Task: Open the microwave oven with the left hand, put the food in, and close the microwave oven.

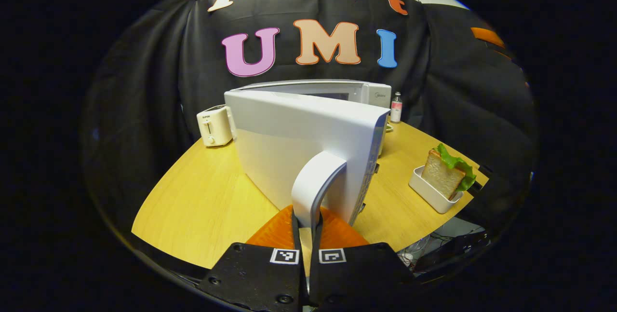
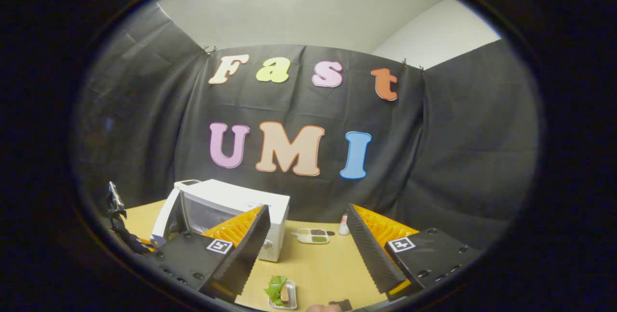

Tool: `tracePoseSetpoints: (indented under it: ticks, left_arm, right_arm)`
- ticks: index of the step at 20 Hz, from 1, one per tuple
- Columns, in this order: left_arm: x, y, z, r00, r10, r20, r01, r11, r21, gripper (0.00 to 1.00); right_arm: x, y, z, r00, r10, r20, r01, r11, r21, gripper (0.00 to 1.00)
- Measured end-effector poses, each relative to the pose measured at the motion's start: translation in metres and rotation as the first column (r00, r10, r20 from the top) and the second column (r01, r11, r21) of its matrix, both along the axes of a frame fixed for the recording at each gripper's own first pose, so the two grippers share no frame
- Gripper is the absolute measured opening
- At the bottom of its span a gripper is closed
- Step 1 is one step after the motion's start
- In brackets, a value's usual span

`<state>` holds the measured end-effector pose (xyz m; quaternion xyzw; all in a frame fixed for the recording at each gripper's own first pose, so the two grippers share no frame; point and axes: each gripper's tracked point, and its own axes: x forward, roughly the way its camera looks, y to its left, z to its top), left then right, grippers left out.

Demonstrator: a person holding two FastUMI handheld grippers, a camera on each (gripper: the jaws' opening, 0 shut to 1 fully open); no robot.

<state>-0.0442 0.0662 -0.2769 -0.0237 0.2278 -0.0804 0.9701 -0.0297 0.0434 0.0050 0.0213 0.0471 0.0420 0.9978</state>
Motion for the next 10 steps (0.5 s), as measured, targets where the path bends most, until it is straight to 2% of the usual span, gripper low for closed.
tracePoseSetpoints:
  ticks: [4,7,10]
  left_arm:
    - [-0.014,0.039,-0.005,0.998,0.066,-0.018,-0.067,0.998,-0.005,0.01]
    - [-0.022,0.085,-0.01,0.989,0.149,-0.014,-0.149,0.988,0.038,0.0]
    - [-0.028,0.106,-0.014,0.983,0.182,-0.033,-0.183,0.981,-0.059,0.0]
  right_arm:
    - [0.0,0.022,-0.002,1.0,0.014,-0.009,-0.014,0.999,0.037,0.97]
    - [0.001,0.047,-0.004,0.999,0.041,-0.017,-0.04,0.997,0.059,0.97]
    - [0.002,0.074,-0.008,0.997,0.067,-0.024,-0.065,0.995,0.08,0.97]
